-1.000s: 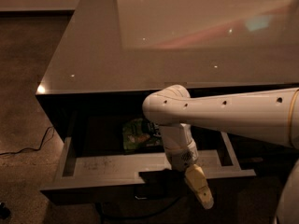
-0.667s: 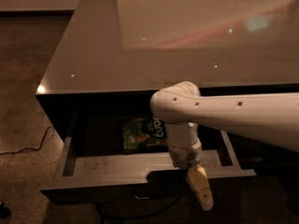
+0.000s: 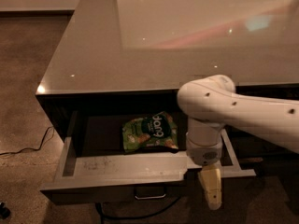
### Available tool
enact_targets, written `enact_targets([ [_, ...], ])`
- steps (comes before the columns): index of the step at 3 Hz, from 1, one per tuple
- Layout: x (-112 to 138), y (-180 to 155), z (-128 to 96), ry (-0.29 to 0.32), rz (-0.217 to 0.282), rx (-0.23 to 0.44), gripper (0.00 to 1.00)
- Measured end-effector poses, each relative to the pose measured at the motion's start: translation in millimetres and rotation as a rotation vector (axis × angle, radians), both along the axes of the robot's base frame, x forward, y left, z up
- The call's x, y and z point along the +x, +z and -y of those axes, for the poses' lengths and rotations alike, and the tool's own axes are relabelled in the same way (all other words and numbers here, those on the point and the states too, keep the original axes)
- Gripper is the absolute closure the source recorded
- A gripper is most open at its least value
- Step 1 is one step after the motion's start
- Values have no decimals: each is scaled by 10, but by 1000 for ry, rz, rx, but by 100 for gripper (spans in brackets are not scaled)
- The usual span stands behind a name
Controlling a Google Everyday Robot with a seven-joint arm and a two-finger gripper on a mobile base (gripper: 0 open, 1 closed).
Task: Open top drawer
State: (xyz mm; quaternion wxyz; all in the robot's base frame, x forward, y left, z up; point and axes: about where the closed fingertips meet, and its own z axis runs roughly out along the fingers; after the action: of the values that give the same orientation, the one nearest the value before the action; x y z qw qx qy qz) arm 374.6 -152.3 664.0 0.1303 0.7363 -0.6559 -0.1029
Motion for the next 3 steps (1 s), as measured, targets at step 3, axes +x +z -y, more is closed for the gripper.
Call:
enact_targets([
  [3, 263, 301, 262, -155, 176, 56, 0],
])
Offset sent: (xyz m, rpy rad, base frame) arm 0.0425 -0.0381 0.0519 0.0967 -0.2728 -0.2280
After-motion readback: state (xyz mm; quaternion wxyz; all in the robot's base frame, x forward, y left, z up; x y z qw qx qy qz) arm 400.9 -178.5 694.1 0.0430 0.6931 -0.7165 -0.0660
